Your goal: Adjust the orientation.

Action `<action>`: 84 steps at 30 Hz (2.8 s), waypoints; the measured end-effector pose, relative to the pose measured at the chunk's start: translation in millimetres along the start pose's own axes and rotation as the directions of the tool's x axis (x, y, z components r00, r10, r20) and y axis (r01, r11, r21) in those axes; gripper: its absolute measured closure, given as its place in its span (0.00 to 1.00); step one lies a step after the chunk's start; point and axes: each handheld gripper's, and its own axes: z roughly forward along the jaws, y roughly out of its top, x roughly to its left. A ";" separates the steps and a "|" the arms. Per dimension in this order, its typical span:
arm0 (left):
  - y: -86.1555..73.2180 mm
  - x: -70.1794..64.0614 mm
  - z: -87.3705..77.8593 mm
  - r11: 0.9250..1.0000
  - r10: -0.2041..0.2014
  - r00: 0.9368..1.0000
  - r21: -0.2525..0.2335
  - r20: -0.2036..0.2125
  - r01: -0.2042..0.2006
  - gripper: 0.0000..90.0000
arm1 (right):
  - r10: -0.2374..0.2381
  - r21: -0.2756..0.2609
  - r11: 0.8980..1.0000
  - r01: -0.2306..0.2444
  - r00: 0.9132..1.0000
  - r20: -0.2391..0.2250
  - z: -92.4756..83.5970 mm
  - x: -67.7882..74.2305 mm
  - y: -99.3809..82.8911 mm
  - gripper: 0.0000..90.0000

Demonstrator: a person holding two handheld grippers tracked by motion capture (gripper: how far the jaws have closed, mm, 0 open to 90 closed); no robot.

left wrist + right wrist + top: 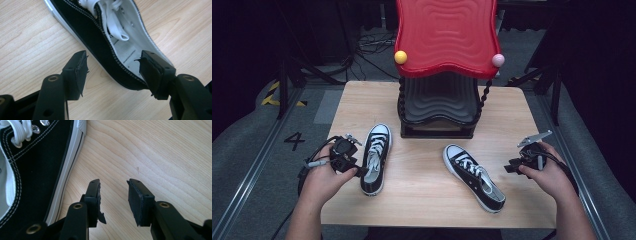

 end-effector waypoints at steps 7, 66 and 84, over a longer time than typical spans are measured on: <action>4.9 -16.3 -5.1 1.000 0.018 0.998 0.005 0.059 -0.018 0.53 | 0.008 -0.003 1.000 -0.008 1.000 -0.003 0.3 -0.3 -0.1 0.67; 12.3 -5.6 29.3 0.988 -0.147 0.986 0.069 0.082 0.142 0.64 | -0.018 0.022 1.000 0.019 1.000 -0.021 18.7 1.3 -4.0 0.59; 36.2 3.5 64.5 0.961 -0.278 0.960 0.013 0.040 0.278 0.79 | 0.060 -0.007 0.998 -0.060 0.998 0.014 7.2 -0.2 -31.5 0.56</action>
